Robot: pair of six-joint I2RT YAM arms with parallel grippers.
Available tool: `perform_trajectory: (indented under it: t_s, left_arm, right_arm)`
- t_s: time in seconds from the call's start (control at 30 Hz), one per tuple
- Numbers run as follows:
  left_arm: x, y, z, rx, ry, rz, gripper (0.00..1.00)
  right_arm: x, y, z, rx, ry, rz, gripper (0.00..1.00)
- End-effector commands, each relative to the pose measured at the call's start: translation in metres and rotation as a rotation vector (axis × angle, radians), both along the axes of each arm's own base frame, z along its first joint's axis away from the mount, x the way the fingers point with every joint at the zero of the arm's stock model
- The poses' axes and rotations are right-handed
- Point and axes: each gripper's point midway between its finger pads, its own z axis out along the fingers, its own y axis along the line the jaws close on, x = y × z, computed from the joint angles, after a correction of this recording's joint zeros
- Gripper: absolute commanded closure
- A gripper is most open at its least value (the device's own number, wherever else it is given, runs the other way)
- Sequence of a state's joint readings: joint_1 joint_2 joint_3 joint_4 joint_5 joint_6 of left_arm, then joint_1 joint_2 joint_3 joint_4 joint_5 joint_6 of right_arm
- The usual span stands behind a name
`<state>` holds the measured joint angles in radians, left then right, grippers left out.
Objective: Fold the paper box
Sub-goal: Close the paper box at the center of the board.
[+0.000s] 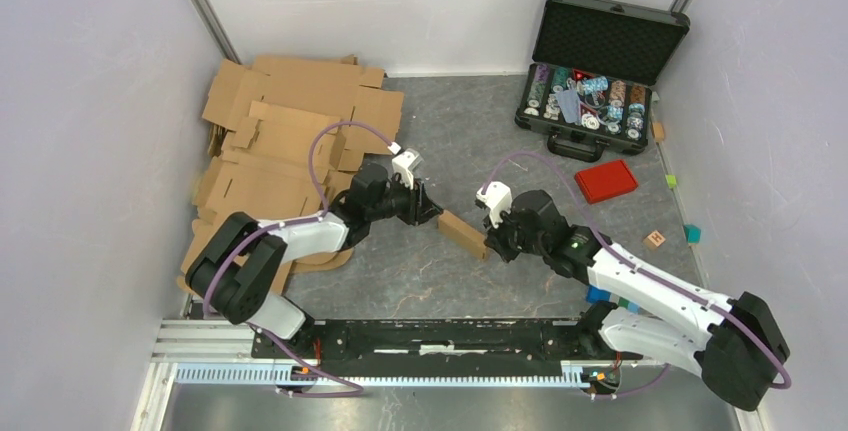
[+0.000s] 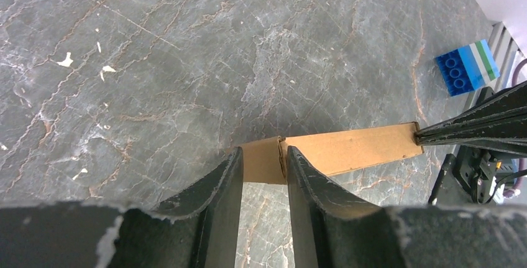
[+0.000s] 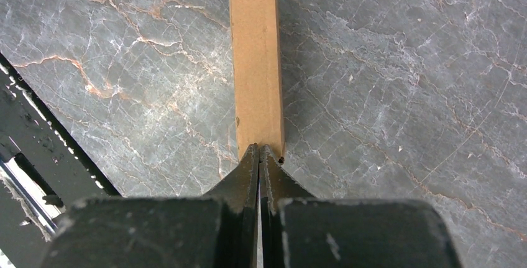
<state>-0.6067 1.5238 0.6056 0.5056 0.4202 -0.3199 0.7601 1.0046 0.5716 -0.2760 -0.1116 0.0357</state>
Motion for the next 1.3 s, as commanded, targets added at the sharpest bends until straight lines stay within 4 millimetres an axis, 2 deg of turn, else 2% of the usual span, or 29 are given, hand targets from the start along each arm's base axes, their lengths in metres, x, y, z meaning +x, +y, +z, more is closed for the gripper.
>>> perform_trajectory:
  t_s: [0.0,0.1,0.13,0.17,0.2,0.23,0.37,0.5,0.63,0.67,0.77,0.83,0.97,1.13,1.2,1.27]
  left_arm:
    - [-0.006,0.006,0.002,0.078,0.047,-0.003,0.61]
    - [0.0,0.001,0.028,0.064,0.019,-0.011,0.64]
    - [0.001,0.0,0.035,0.057,0.01,-0.016,0.69]
    - [0.002,-0.002,0.042,0.048,-0.001,-0.019,0.77]
    - [0.002,-0.002,0.047,0.041,-0.006,-0.022,0.91]
    - [0.001,-0.003,0.051,0.035,-0.006,-0.027,0.98]
    - [-0.001,-0.004,0.052,0.025,0.011,-0.027,0.98]
    - [-0.006,-0.004,0.043,0.029,0.041,-0.041,0.98]
    - [-0.01,-0.001,0.018,0.046,0.076,-0.036,0.98]
    - [-0.014,0.002,-0.01,0.069,0.117,-0.026,0.98]
    - [-0.017,0.002,-0.021,0.07,0.139,-0.032,0.98]
    - [-0.015,0.0,-0.015,0.061,0.13,-0.032,0.98]
    - [-0.009,-0.001,0.011,0.051,0.079,-0.031,0.98]
    - [-0.007,-0.006,0.044,0.016,0.031,-0.046,0.98]
    - [-0.01,-0.007,0.047,0.007,0.03,-0.056,0.98]
    - [-0.012,-0.007,0.041,0.015,0.046,-0.059,0.98]
  right_arm:
    - [0.0,-0.006,-0.014,-0.058,0.019,0.0,1.0]
    - [0.001,-0.004,-0.012,-0.056,0.014,0.004,1.0]
    - [0.001,-0.004,-0.012,-0.058,0.015,0.005,1.0]
    - [0.002,-0.004,-0.011,-0.059,0.015,0.005,1.0]
    - [0.002,-0.004,-0.01,-0.056,0.012,0.005,1.0]
    - [0.003,-0.003,-0.009,-0.054,0.008,0.005,1.0]
    - [0.004,-0.004,-0.005,-0.049,-0.001,-0.004,1.0]
    - [0.005,-0.003,-0.001,-0.043,-0.008,-0.005,1.0]
    - [0.006,-0.003,0.0,-0.042,-0.013,-0.007,1.0]
    - [0.006,-0.003,-0.001,-0.041,-0.01,-0.005,1.0]
    - [0.007,-0.002,0.0,-0.038,-0.013,-0.004,1.0]
    - [0.007,-0.001,0.001,-0.038,-0.016,-0.005,1.0]
    - [0.01,0.0,0.006,-0.033,-0.024,-0.006,1.0]
    - [0.017,0.006,0.025,-0.017,-0.06,0.0,1.0]
    - [0.018,0.009,0.034,0.005,-0.074,0.005,1.0]
    - [0.017,0.01,0.036,0.017,-0.076,0.013,1.0]
